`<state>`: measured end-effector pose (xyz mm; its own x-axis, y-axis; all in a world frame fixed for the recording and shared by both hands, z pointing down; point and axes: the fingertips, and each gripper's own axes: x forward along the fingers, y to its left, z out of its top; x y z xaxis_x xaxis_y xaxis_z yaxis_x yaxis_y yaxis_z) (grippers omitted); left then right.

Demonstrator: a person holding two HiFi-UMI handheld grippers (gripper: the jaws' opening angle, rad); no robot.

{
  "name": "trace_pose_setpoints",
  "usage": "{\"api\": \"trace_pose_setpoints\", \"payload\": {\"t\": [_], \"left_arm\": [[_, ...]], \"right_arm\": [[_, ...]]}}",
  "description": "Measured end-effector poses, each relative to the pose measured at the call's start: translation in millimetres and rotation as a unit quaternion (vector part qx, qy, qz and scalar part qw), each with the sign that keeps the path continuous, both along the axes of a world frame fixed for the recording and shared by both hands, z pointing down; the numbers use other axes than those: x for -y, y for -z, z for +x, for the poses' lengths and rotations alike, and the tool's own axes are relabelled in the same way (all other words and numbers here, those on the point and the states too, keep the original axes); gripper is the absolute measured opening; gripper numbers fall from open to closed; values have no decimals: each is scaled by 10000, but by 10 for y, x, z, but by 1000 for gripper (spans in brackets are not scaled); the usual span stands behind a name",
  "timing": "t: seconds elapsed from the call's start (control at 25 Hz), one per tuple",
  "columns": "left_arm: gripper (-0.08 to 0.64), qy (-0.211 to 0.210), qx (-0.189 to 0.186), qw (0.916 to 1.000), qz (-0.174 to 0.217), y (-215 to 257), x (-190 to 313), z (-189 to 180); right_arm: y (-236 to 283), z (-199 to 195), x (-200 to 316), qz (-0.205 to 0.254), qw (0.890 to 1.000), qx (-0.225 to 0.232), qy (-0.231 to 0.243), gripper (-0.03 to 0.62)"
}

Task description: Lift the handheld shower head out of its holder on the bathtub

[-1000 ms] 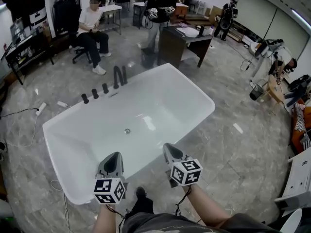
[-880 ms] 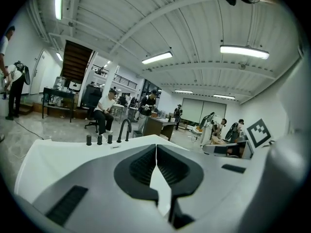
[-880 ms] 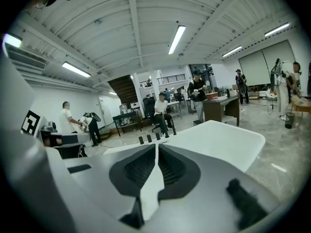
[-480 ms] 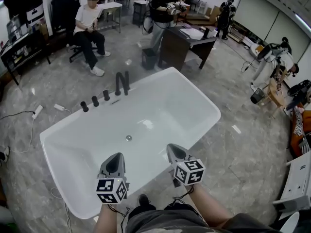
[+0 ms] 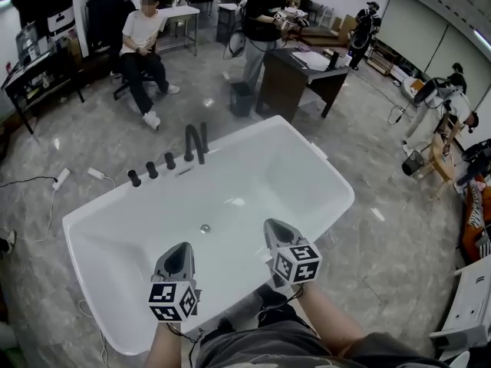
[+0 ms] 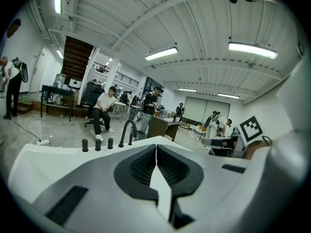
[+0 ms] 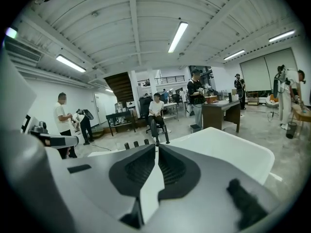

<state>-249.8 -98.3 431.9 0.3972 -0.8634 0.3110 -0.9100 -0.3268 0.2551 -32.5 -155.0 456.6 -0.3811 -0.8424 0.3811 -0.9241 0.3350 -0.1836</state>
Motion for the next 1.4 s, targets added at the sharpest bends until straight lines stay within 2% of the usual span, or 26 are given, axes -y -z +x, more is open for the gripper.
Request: {"api": "trace_pose_setpoints", "payload": {"t": [0.08, 0.24, 0.36, 0.56, 0.88, 1.08, 1.24, 1.36, 1.4], "left_arm": [[15, 137, 54, 9999, 2, -48, 119, 22], [15, 691, -34, 9976, -93, -165, 470, 56], [15, 1012, -62, 9947, -172, -240, 799, 276], [15, 1280, 59, 9913, -301, -337, 1277, 655], [15, 1725, 224, 9840, -386, -510, 1952, 996], [15, 1738, 557, 9827, -326, -689, 2343, 1134], [15, 2002, 344, 9786, -337, -871, 2644, 1034], [15, 2228, 413, 9733, -368, -1035, 2804, 863], [15, 2280, 432, 9719, -390, -1097, 2852, 801]], "right_arm": [[-53, 22, 260, 60, 9999, -58, 145, 32], [-192, 54, 918, 114, 9983, -94, 570, 32], [-315, 189, 1430, 71, 9961, -87, 877, 32], [-516, 399, 2077, -25, 9912, -101, 1323, 32], [-819, 565, 2909, -65, 9827, -45, 1850, 32], [-1100, 437, 3370, -32, 9775, 7, 2111, 32], [-1350, 244, 3727, -113, 9736, 210, 2269, 32], [-1578, 72, 3951, -178, 9718, 148, 2349, 37], [-1650, 3, 4024, -168, 9711, 111, 2378, 64]]}}
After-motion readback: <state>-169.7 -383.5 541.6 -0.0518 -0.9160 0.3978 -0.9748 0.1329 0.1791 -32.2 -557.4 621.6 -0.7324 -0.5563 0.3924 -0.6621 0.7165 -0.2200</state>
